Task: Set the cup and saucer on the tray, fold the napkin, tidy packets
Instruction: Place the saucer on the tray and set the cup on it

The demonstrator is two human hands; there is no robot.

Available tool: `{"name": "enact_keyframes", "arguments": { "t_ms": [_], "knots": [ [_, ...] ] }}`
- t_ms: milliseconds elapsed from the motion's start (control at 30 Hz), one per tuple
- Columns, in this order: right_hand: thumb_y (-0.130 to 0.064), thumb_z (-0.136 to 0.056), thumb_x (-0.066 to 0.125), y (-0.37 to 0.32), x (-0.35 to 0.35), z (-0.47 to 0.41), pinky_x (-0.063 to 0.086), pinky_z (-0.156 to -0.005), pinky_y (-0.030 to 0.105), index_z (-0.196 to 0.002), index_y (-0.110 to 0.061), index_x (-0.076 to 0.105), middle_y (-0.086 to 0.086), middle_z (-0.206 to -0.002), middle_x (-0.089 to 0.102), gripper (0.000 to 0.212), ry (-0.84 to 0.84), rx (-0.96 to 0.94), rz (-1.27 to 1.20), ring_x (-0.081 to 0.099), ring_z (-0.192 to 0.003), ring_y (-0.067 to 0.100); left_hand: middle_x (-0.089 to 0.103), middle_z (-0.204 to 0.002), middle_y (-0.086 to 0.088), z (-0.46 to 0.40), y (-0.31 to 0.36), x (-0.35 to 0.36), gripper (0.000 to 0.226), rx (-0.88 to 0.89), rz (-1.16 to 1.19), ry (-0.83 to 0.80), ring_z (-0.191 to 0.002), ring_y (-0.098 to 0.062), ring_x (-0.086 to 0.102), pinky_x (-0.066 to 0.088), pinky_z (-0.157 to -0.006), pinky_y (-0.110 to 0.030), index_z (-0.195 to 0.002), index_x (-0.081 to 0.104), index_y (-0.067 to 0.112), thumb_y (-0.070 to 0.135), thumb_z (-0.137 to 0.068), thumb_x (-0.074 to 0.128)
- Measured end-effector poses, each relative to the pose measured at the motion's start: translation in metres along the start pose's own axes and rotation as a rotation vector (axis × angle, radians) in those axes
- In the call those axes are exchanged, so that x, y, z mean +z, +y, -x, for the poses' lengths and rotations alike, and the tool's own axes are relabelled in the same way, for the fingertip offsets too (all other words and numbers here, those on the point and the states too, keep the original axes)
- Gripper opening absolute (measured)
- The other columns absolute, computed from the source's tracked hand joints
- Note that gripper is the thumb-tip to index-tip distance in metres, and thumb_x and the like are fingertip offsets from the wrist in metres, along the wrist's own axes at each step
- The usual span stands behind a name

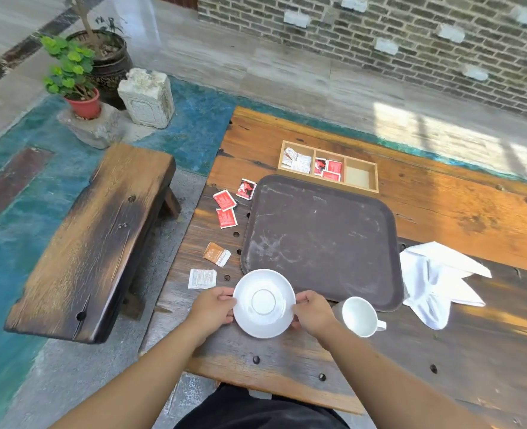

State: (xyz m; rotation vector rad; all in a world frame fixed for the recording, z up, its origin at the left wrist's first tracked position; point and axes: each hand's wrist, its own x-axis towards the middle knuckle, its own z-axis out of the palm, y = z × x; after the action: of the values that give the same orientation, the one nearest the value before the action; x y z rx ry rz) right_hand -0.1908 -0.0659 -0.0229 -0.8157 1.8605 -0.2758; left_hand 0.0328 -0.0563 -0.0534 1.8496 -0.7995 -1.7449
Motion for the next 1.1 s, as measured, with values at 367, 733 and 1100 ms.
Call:
{"name": "enact_keyframes", "arguments": {
  "t_ms": [367,733,1100],
  "knots": [
    [0.005,-0.086,0.054,-0.063,-0.038,-0.045,0.060,-0.080,0.047,-0.092,-0.007,0.061,0.013,-0.080,0.064,0.015,-0.026,-0.079,-0.167,0.063,-0.072,0.025,0.070,-0.090,-0.009,-0.029,0.077,0.010,0.015,0.089,0.113,0.062,-0.074,-0.020,0.066,0.060,-0.067,-0.027,-0.106,0.068,0.007,0.005,-0.095,0.057],
    [0.000,-0.086,0.056,-0.103,-0.077,-0.121,0.060,-0.061,0.027,-0.099,-0.006,0.064,0.009,-0.080,0.069,0.016,-0.037,-0.067,-0.262,0.066,-0.067,0.018,0.073,-0.083,-0.005,-0.104,0.143,0.038,0.012,0.078,0.037,0.077,-0.066,-0.012,0.070,0.056,-0.057,-0.021,-0.091,0.071,0.020,0.015,-0.094,0.061],
    [-0.001,-0.084,0.057,-0.124,-0.073,-0.194,0.061,-0.080,0.042,-0.082,-0.018,0.060,0.011,-0.083,0.069,0.017,-0.027,0.002,-0.309,0.067,-0.075,0.025,0.072,-0.089,-0.001,-0.172,0.178,0.048,0.014,0.098,-0.061,0.110,-0.080,-0.015,0.070,0.056,-0.061,-0.020,-0.082,0.068,0.027,0.016,-0.091,0.064]
  ]
}}
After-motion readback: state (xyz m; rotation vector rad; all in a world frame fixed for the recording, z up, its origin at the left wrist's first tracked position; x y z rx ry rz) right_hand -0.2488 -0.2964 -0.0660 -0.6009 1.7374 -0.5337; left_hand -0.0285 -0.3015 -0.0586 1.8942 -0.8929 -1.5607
